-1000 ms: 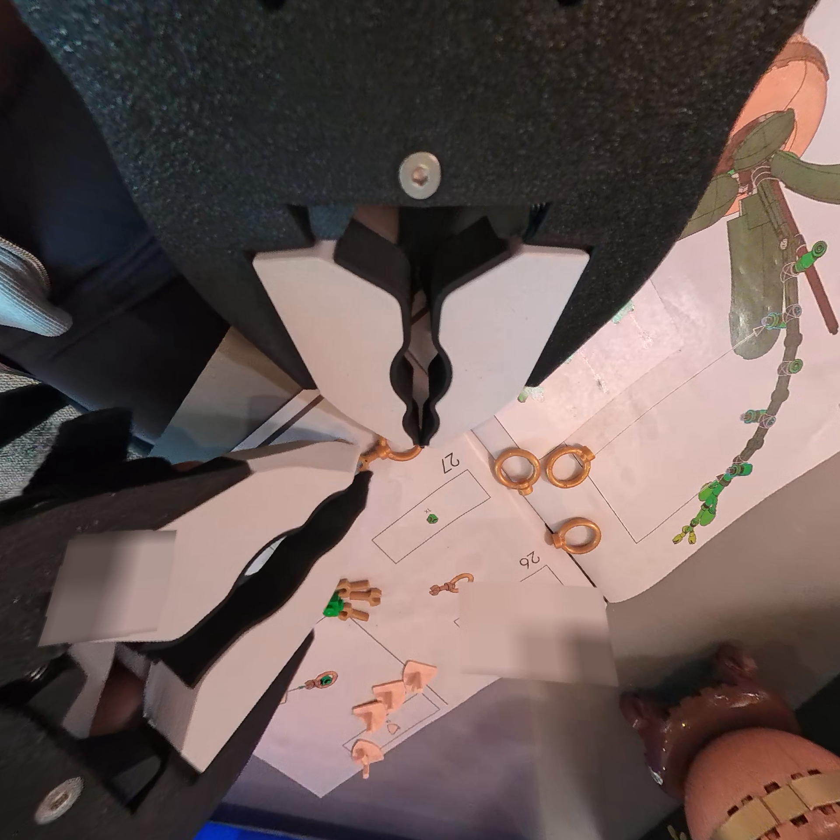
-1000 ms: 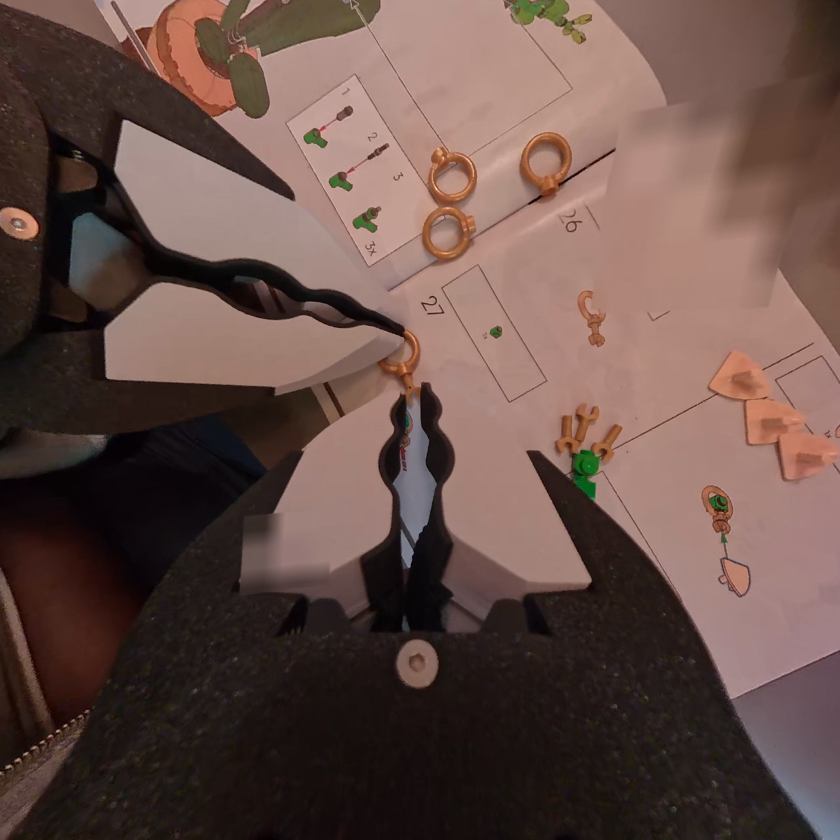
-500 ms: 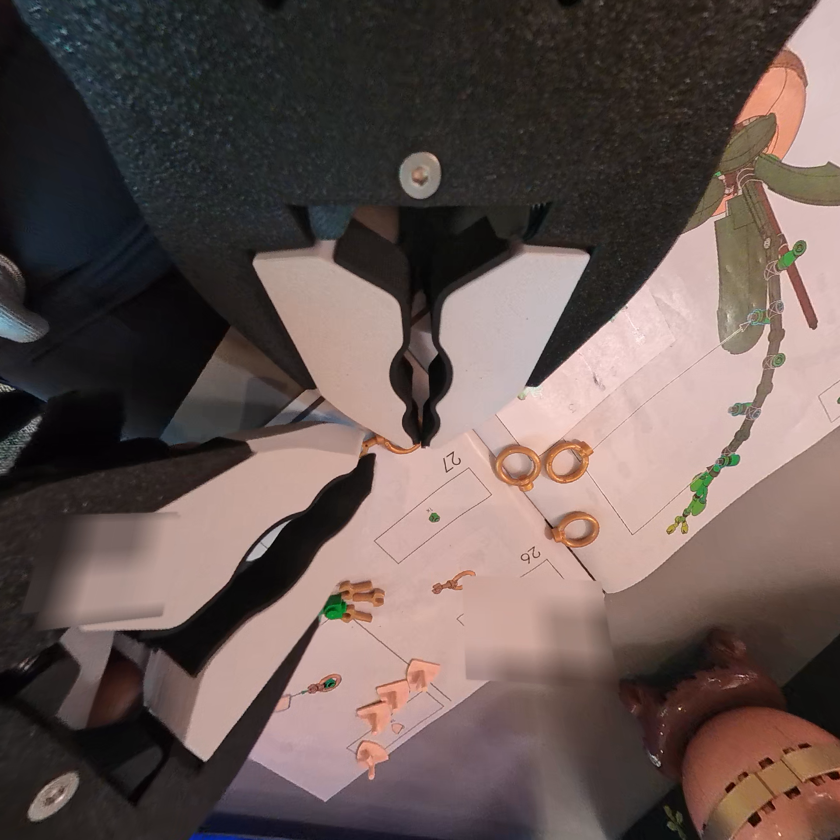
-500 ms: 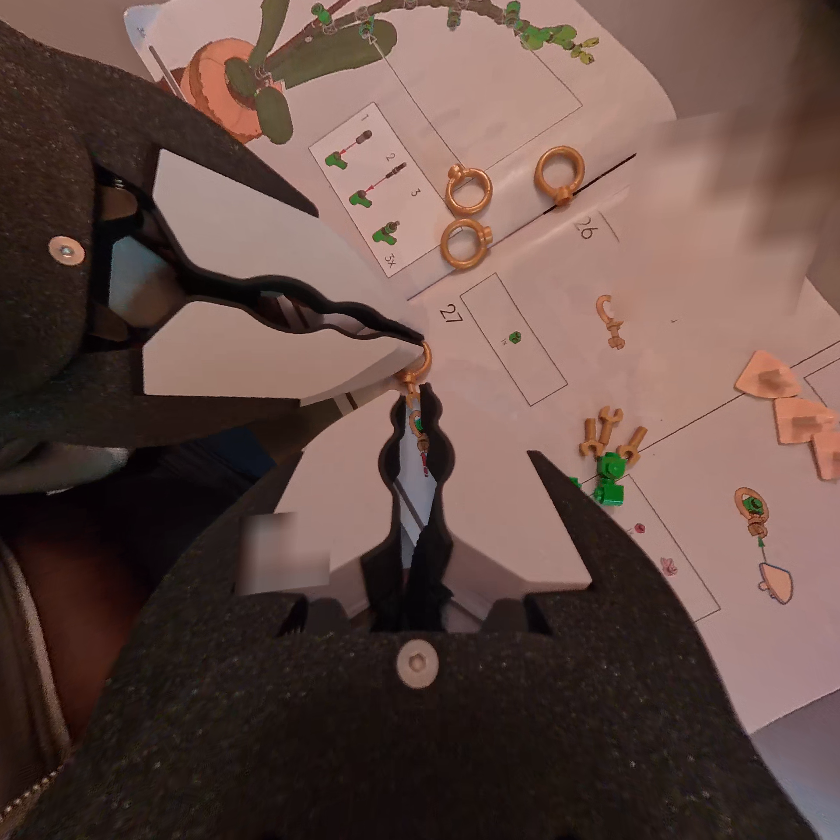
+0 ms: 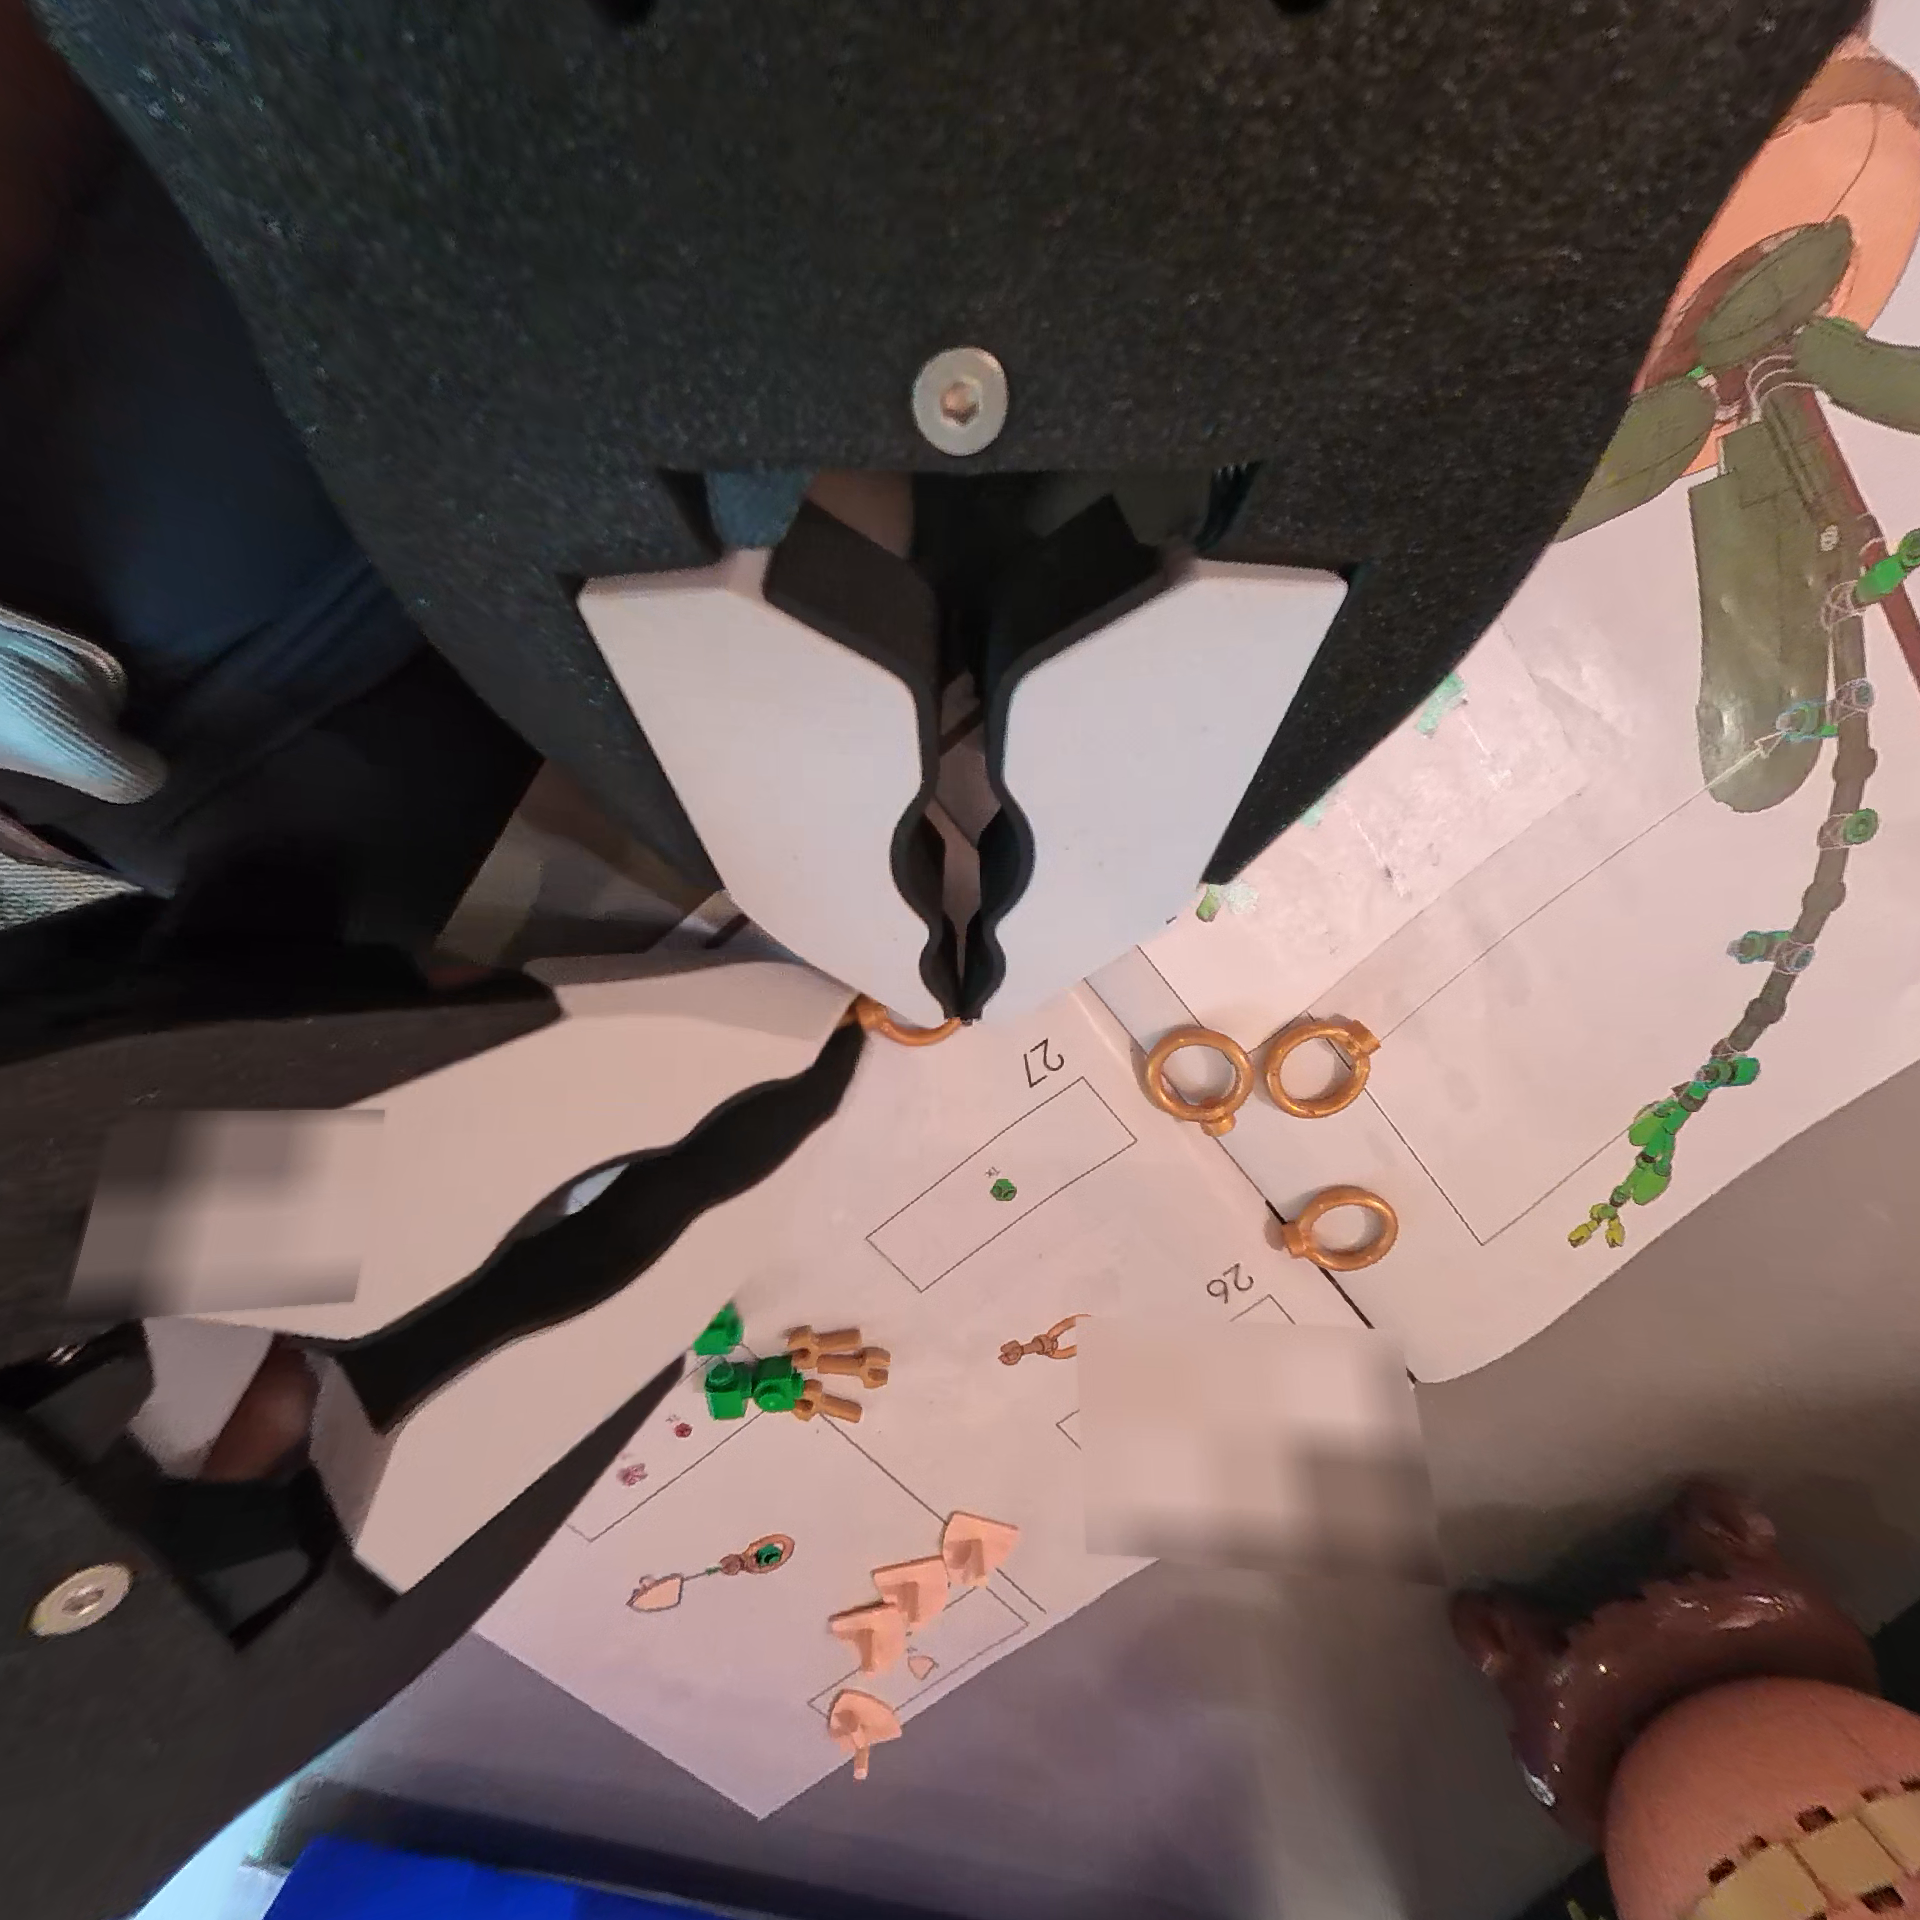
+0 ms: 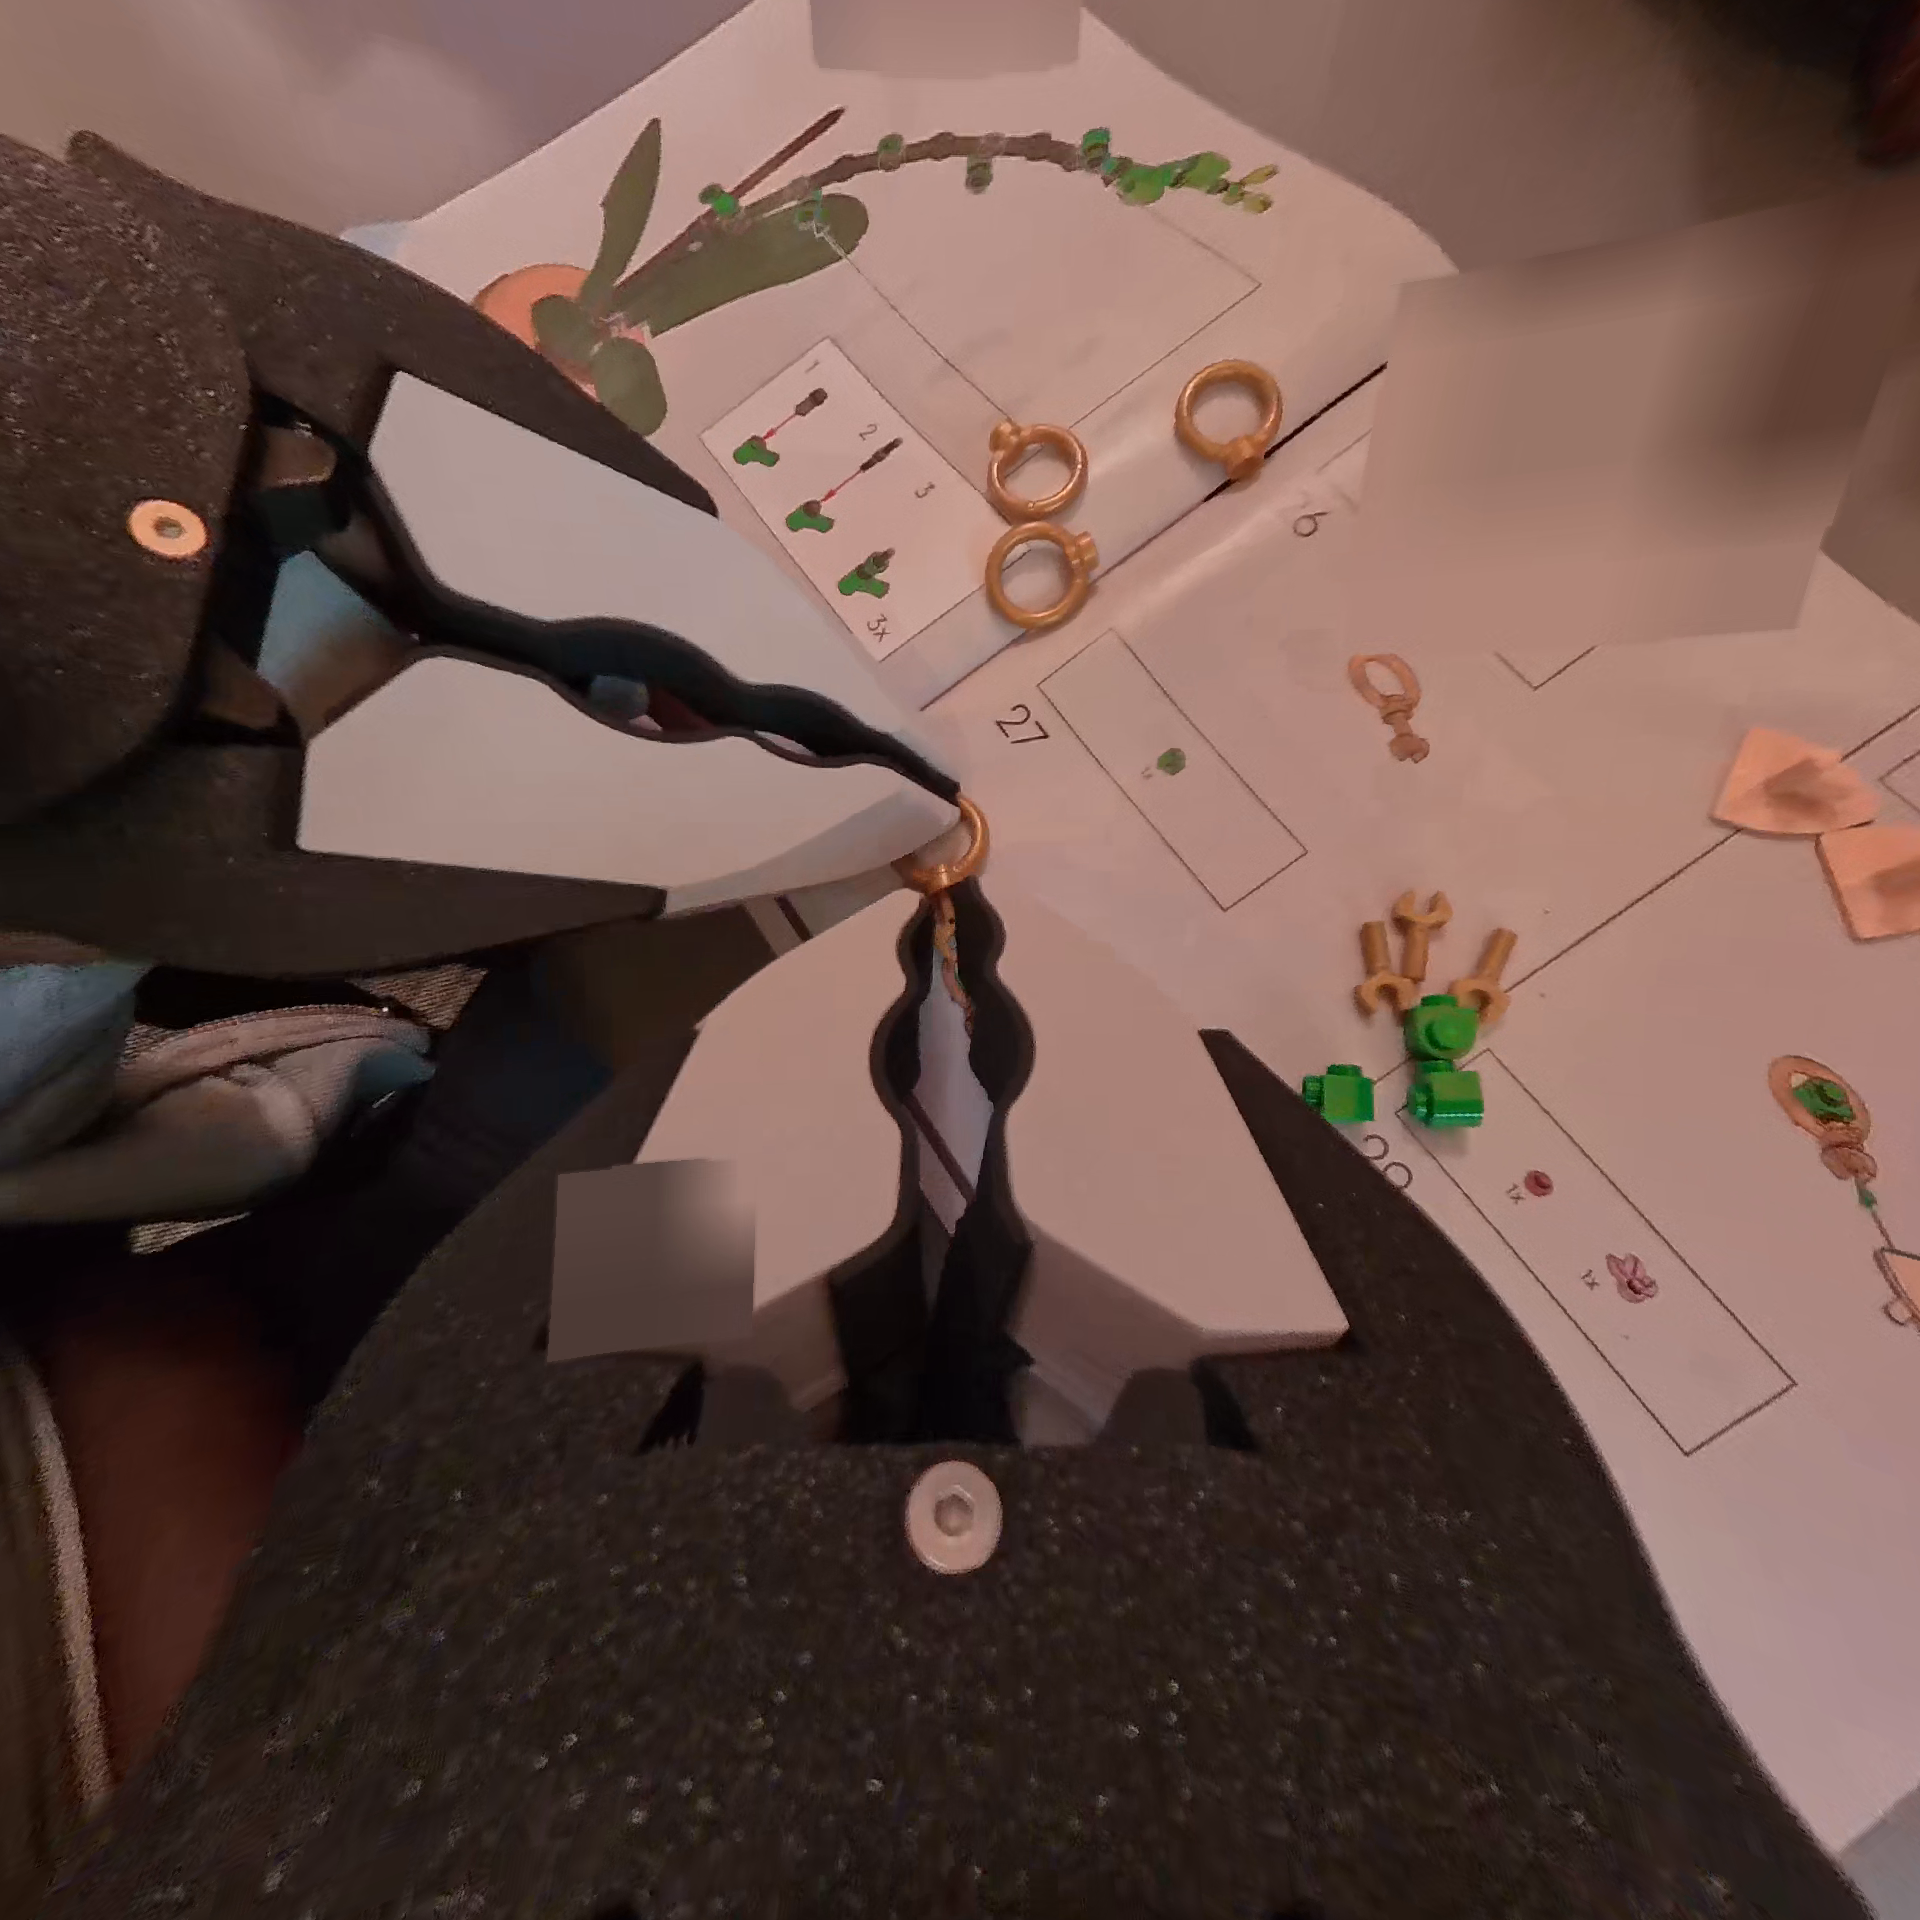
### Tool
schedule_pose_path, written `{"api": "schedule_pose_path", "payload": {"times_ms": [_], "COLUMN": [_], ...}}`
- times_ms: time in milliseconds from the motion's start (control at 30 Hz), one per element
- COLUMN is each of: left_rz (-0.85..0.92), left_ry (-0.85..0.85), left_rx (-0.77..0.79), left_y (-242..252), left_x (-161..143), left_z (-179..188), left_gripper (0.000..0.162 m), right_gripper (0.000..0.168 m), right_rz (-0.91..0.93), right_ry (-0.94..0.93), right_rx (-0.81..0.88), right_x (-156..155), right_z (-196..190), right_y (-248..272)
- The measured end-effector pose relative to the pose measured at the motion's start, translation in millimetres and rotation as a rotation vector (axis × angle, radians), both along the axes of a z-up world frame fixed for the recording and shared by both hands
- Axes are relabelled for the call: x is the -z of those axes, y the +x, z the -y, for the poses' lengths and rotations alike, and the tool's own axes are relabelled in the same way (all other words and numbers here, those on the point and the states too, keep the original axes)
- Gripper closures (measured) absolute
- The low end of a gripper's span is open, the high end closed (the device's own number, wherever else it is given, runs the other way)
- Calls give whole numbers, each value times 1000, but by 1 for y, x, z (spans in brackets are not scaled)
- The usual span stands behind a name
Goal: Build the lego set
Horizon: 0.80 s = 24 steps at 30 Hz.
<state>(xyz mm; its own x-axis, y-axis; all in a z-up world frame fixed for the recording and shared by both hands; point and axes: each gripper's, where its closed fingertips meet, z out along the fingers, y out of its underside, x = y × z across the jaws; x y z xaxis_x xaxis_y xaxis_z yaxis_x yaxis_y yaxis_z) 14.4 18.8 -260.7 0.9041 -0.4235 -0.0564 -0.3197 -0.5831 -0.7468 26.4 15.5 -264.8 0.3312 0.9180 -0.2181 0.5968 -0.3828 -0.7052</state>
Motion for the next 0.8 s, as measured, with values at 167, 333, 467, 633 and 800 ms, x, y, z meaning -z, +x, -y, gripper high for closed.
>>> {"api": "schedule_pose_path", "payload": {"times_ms": [167,333,467,633,800], "left_rz": [32,49,60,59,50], "left_ry": [-17,-28,-34,-34,-30], "left_rx": [6,13,19,26,33], "left_y": [0,0,0,0,0], "left_x": [0,0,0,0,0], "left_z": [0,0,0,0,0], "left_gripper": [161,161,161,161,161], "right_gripper": [161,152,151,150,153], "right_rz": [3,-9,-8,-2,38], "right_ry": [45,62,79,153,191], "right_rx": [-67,-170,-202,-219,-270], "right_x": [-1,-2,-1,-7,-3], "right_z": [-3,2,2,-3,-4], "right_y": [0,0,1,7,12]}}
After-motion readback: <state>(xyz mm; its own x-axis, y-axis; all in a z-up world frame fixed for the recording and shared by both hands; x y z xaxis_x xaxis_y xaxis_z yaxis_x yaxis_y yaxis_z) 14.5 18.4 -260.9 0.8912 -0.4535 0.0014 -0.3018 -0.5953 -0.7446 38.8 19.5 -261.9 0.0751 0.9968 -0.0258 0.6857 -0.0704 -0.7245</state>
